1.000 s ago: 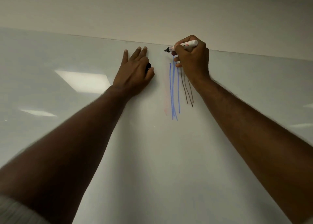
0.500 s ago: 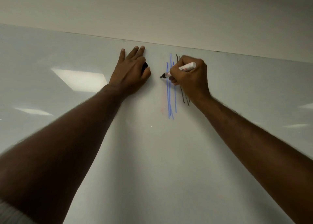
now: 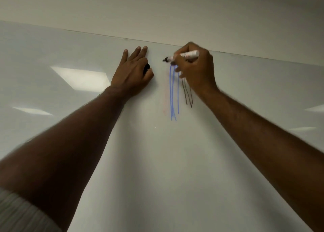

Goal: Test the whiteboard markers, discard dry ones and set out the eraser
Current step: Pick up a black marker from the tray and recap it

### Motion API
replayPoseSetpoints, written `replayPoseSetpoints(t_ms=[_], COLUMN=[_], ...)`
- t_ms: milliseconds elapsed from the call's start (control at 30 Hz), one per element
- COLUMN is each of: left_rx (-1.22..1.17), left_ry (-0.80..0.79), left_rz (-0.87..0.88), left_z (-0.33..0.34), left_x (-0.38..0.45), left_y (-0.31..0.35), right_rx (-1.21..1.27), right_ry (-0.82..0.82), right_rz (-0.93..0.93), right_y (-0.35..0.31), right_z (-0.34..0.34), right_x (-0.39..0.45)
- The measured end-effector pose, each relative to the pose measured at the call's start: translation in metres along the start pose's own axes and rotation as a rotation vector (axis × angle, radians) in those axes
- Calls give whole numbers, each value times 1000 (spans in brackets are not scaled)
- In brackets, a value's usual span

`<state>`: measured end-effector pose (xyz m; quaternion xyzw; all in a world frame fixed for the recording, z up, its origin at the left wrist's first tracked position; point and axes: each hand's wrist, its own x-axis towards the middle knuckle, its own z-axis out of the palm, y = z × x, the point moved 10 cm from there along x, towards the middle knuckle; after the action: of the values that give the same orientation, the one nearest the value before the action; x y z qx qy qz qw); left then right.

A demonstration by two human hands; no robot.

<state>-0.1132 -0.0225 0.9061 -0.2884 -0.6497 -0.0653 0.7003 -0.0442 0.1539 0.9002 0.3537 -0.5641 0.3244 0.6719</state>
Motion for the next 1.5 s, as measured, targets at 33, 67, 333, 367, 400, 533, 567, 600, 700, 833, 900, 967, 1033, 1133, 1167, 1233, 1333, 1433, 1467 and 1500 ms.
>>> replayPoseSetpoints(t_ms=[33,67,333,367,400,533,567,600,700,833,900,967,1033,1133,1167,1233,1333,1433,1467,1500], left_rx=[0,0,-7,-7,-6,-7,-6,-6,-3,-14,-30,-52,-126,-394,-498,-679,-902,-1050,-1123,-1200], left_ry=[0,-1,-2,-1,0,1,-1,-4,-17,-36,-38,-31,6,131,194,337,464,509,509,503], left_rz=[0,1,7,8,9,4,2,1,-3,-10,-22,-52,-113,-295,-353,-440,-590,-704,-729,-758], left_z=[0,0,0,0,0,-1,-1,-1,-1,-2,-4,-6,-7,-13,-16,-28,-41,-43,-40,-36], left_x=[0,0,-3,-3,-4,-8,-10,-11,-17,-28,-36,-48,-67,-103,-115,-138,-169,-201,-209,-216], left_y=[0,0,0,0,1,2,2,1,2,5,7,8,9,2,0,2,12,24,28,34], right_rx=[-37,-73,-119,-107,-96,-23,-3,11,28,38,23,-14,-56,-124,-140,-126,-20,116,137,140], right_ry=[17,21,-2,-5,-10,-42,-53,-66,-105,-165,-189,-220,-266,-322,-328,-311,-216,-132,-122,-129], right_rz=[21,41,84,77,66,25,15,5,-21,-42,-39,-49,-84,-123,-125,-107,-32,58,66,54], right_y=[5,10,26,25,24,19,17,16,9,-1,-3,-8,-17,-26,-28,-29,-32,-35,-37,-42], right_z=[-2,-3,0,0,-1,-1,0,0,1,1,1,2,4,5,4,-1,-18,-34,-36,-36], right_x=[12,22,22,15,6,-34,-45,-56,-89,-125,-136,-142,-147,-153,-155,-160,-170,-189,-197,-206])
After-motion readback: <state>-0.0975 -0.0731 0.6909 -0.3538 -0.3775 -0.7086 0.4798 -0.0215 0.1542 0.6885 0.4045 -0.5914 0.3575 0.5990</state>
